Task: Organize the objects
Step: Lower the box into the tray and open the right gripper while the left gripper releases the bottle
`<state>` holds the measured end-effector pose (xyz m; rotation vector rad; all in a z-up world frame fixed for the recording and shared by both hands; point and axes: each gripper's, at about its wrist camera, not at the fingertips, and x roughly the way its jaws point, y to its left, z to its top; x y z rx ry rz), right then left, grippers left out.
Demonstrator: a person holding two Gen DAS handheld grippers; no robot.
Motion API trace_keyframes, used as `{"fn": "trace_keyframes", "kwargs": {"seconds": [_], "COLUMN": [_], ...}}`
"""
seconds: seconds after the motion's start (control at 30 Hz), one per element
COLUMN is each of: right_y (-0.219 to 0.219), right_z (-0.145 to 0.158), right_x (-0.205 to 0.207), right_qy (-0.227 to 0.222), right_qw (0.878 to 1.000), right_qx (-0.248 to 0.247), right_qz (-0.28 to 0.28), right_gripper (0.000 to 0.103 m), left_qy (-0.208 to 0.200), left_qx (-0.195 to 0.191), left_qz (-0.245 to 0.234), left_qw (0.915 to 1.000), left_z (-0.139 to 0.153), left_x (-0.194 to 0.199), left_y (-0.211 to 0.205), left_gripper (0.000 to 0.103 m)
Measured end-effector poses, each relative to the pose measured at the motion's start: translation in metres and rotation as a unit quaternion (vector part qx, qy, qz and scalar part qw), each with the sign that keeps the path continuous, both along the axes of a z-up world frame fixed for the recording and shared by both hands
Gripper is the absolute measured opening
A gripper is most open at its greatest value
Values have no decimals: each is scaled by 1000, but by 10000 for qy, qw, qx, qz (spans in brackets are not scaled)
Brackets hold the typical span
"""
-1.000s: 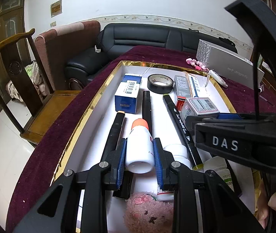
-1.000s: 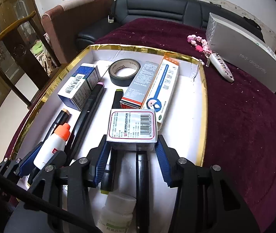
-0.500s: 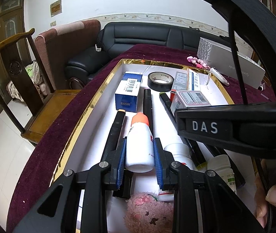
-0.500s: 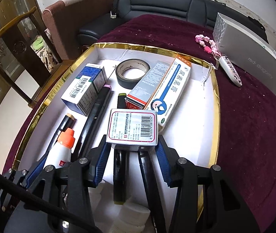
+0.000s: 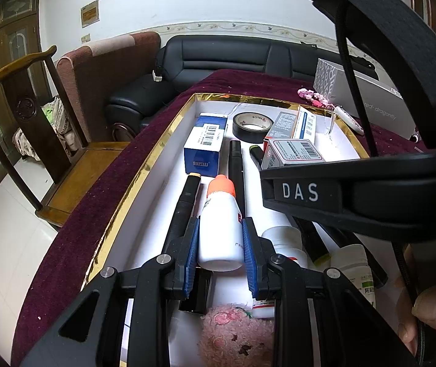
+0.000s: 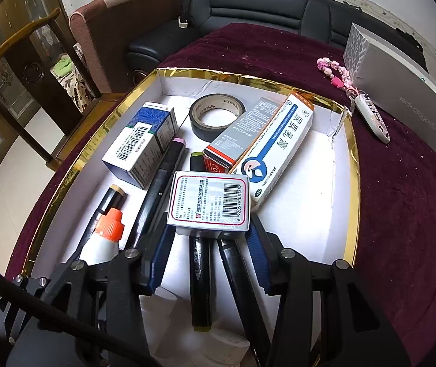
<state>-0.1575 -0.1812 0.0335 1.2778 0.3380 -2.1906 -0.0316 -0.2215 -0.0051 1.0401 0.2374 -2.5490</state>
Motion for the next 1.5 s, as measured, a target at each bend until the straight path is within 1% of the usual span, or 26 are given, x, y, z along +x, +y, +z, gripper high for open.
{"fn": "trace_keyframes", "kwargs": {"seconds": [0.37,0.5,0.57,0.63,0.83,0.87,0.93,0.97,1.1,1.23,1.33,1.43,1.47,1.5], "right_y": [6,9,10,11,17,18,20,21,27,34,40,50,54,57], "right_z": [0,1,0,-2,-1,0,1,3,8,15,19,24,26,27], "right_x": [1,2,3,4,7,8,11,12,19,26,31,35,37,39], "right_qy": [-109,-157,-162,-196,-171,-154,-100,-63,91,293,454,564,589,628], "right_qw": [9999,9998,9998,9997,9997,9997,9998,9998,9998,9993,9985,9975,9971,9965], "right_qx": [-62,-86,-38,-13,-6,3,24,26,9,-20,-25,-136,-213,-275], "right_qz": [-57,-111,-120,-134,-167,-172,-172,-171,-174,-226,-288,-395,-434,-475], "right_gripper": [46,46,50,51,51,51,53,55,56,63,67,67,68,68], "left_qy": [-7,-10,-20,-43,-69,-76,-77,-66,-28,32,107,219,248,274], "left_qx": [-15,-19,-28,-36,-26,-32,-38,-47,-109,-146,-182,-223,-250,-277], "left_qz": [7,-13,-18,14,35,40,41,37,-13,-19,-52,-127,-144,-160], "left_qw": [10000,10000,10000,10000,10000,10000,10000,10000,9999,9999,9998,9994,9993,9991], "left_z": [1,1,1,1,0,0,0,1,2,4,5,8,9,10], "left_x": [0,1,1,1,1,0,0,0,1,2,4,6,6,7], "left_y": [-1,-1,0,-1,-2,-2,-2,-1,1,3,4,8,9,10], "left_gripper": [23,25,28,42,42,43,50,51,52,56,56,57,58,61]}}
